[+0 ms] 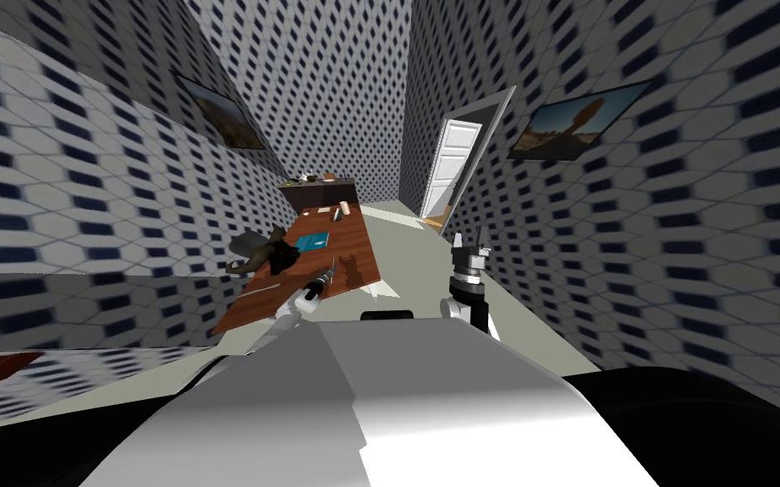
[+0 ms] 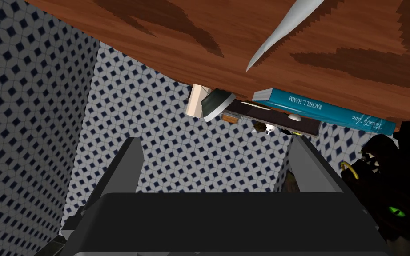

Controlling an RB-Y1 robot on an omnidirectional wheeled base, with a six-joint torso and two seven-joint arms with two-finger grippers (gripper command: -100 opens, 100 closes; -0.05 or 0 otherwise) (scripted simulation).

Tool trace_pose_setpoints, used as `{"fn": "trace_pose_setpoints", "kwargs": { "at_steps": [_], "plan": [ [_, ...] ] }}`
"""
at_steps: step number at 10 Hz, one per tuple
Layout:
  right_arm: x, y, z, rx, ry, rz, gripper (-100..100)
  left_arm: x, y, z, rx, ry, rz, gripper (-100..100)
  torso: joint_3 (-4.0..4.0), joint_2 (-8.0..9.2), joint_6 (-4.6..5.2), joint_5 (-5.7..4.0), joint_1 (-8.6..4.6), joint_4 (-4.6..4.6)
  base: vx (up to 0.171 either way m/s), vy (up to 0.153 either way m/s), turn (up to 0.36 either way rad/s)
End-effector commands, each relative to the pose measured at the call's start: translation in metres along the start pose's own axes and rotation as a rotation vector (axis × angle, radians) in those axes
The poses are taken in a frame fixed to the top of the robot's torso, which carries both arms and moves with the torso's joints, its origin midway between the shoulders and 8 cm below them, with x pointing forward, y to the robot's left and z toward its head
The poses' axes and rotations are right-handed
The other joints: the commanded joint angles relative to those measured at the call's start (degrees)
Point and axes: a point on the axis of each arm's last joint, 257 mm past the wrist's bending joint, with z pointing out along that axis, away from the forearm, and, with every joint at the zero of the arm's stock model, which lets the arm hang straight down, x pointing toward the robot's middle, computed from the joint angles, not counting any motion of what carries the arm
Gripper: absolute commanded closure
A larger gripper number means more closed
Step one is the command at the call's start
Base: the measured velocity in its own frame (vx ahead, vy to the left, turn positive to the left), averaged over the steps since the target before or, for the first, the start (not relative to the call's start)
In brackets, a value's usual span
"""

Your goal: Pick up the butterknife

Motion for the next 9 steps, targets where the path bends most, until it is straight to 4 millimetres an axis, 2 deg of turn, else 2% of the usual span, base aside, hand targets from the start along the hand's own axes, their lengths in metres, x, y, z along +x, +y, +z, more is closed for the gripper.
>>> {"fn": "trace_pose_setpoints", "kwargs": {
  "at_steps": [1,3,7,8,9],
  "plan": [
    [0.0,0.0,0.0,0.0,0.0,0.0,0,0.011,0.03,-0.001,-0.072,0.043,0.03,-100,0.0,0.0,0.0,0.0,0.0,0.0,0.023,-0.008,-0.229],
    [0.0,0.0,0.0,0.0,0.0,0.0,0,0.011,0.03,-0.001,-0.072,0.043,0.03,-100,0.0,0.0,-0.04,-0.01,0.01,0.0,0.012,-0.001,-0.045],
    [0.0,0.0,0.0,0.0,0.0,0.0,0,0.031,0.092,-0.006,-0.23,0.132,0.096,-100,-0.01,-0.03,-0.01,-0.01,0.0,0.0,0.02,-0.005,-0.199],
    [0.0,0.0,0.0,0.0,0.0,0.0,0,0.031,0.092,-0.006,-0.23,0.132,0.096,-100,-0.01,-0.02,-0.03,-0.01,0.0,0.0,0.017,-0.001,-0.045],
    [0.0,0.0,0.0,0.0,0.0,0.0,0,0.033,0.104,-0.008,-0.261,0.147,0.11,-100,0.0,0.01,-0.05,-0.01,0.01,0.0,0.012,-0.003,-0.095]
  ]
}}
